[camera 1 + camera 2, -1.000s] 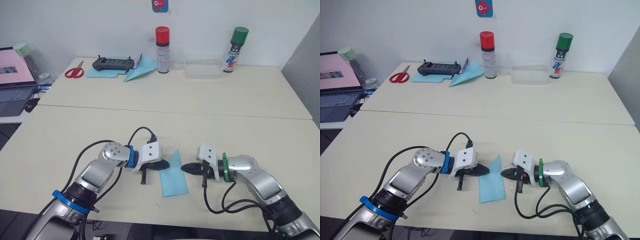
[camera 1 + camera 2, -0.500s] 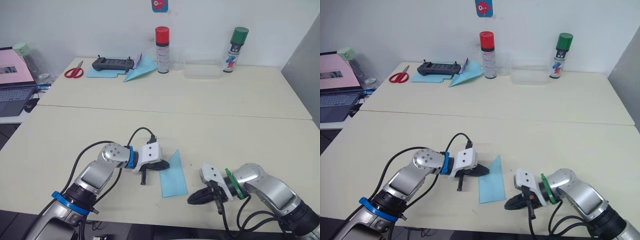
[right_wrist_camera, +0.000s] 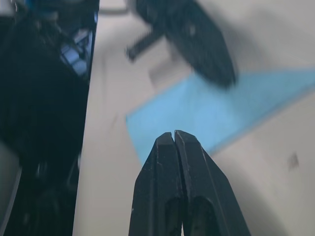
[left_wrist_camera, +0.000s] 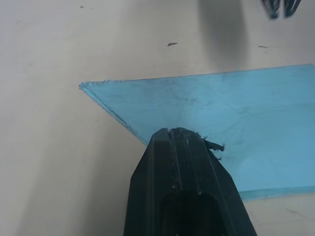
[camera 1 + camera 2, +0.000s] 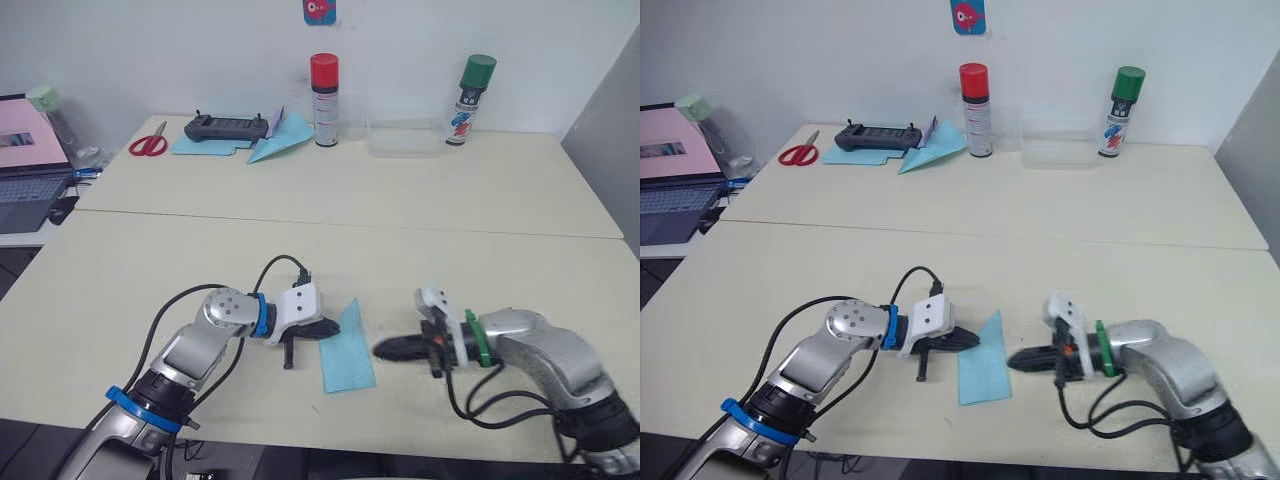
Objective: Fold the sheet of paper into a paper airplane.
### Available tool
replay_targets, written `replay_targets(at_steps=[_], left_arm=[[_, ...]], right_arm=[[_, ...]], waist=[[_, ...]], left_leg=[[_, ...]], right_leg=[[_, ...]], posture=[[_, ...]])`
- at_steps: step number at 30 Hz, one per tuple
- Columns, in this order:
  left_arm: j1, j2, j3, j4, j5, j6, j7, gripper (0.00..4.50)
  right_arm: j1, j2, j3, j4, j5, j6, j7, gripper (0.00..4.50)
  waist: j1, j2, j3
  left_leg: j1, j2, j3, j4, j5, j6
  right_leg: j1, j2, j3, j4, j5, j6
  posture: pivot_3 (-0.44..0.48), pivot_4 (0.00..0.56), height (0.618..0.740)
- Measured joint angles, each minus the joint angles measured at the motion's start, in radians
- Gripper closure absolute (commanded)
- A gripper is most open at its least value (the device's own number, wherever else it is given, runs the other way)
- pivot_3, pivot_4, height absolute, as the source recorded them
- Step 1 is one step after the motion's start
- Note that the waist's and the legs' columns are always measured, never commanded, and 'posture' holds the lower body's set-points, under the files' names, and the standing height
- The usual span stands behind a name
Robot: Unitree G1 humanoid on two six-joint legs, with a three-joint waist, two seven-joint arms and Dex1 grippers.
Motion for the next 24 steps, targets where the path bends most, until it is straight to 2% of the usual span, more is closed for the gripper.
replay_targets(at_steps=[3,6,11,12,13,18,21,24], left_arm=[[-0.002,-0.009,0.0,0.007,0.0,0.0,0.0,4.5],[-0.005,-0.012,0.0,0.013,0.0,-0.002,-0.003,4.5],[-0.013,-0.017,0.009,0.029,-0.008,-0.003,-0.014,4.5],[-0.017,-0.022,0.016,0.036,-0.018,-0.003,-0.021,3.96],[-0.027,-0.027,0.023,0.053,-0.032,0.006,-0.027,3.78],[-0.152,0.003,0.07,0.156,-0.084,0.057,-0.108,2.24],[-0.245,0.049,0.085,0.246,-0.073,-0.054,-0.185,1.31],[-0.286,0.054,0.084,0.368,-0.014,-0.274,-0.211,0.38]], right_arm=[[-0.012,0.062,0.023,0.034,-0.049,-0.013,-0.098,4.48],[-0.005,0.047,0.103,0.075,-0.127,-0.046,-0.129,4.48],[-0.003,-0.008,0.168,0.078,-0.188,-0.154,-0.102,4.48],[-0.005,-0.012,0.175,0.084,-0.199,-0.167,-0.098,4.5],[-0.009,-0.008,0.176,0.094,-0.2,-0.177,-0.094,4.5],[-0.034,0.014,0.179,0.125,-0.2,-0.186,-0.075,4.5],[-0.043,0.011,0.181,0.143,-0.2,-0.2,-0.049,4.5],[-0.048,0.005,0.181,0.152,-0.2,-0.207,-0.031,4.5]], waist=[[0.002,0.0,0.0],[0.002,0.0,0.0],[0.002,0.001,-0.001],[0.002,0.001,-0.001],[0.001,0.0,-0.002],[-0.007,-0.004,0.002],[-0.007,-0.004,0.002],[-0.006,-0.003,0.003]], left_leg=[[0.0,-0.001,0.0,0.001,0.0,0.0],[0.0,-0.002,0.0,0.001,0.0,0.0],[0.001,-0.001,0.0,0.001,0.0,0.0],[0.001,-0.001,0.0,0.001,0.0,0.0],[0.001,-0.001,0.0,0.001,0.0,0.0],[0.0,0.001,0.0,0.001,0.0,0.0],[0.0,0.001,0.0,0.0,0.0,0.0],[-0.001,0.001,0.001,0.0,0.0,0.0]], right_leg=[[-0.001,-0.001,0.0,-0.002,0.0,0.001],[-0.001,-0.001,0.0,-0.002,0.0,0.001],[0.0,-0.001,0.0,-0.002,0.0,0.001],[0.0,-0.001,0.0,-0.002,0.0,0.001],[0.0,-0.001,0.0,-0.001,0.0,0.001],[-0.002,0.002,-0.001,0.003,0.001,0.002],[-0.002,0.002,-0.001,0.003,0.001,0.002],[-0.001,0.001,-0.001,0.001,0.001,0.002]], posture=[[0.0,0.15,0.74],[0.0,0.15,0.74],[0.0,0.15,0.74],[0.0,0.15,0.74],[0.0,0.15,0.74],[0.0,0.15,0.74],[0.0,0.15,0.74],[0.0,0.15,0.74]])
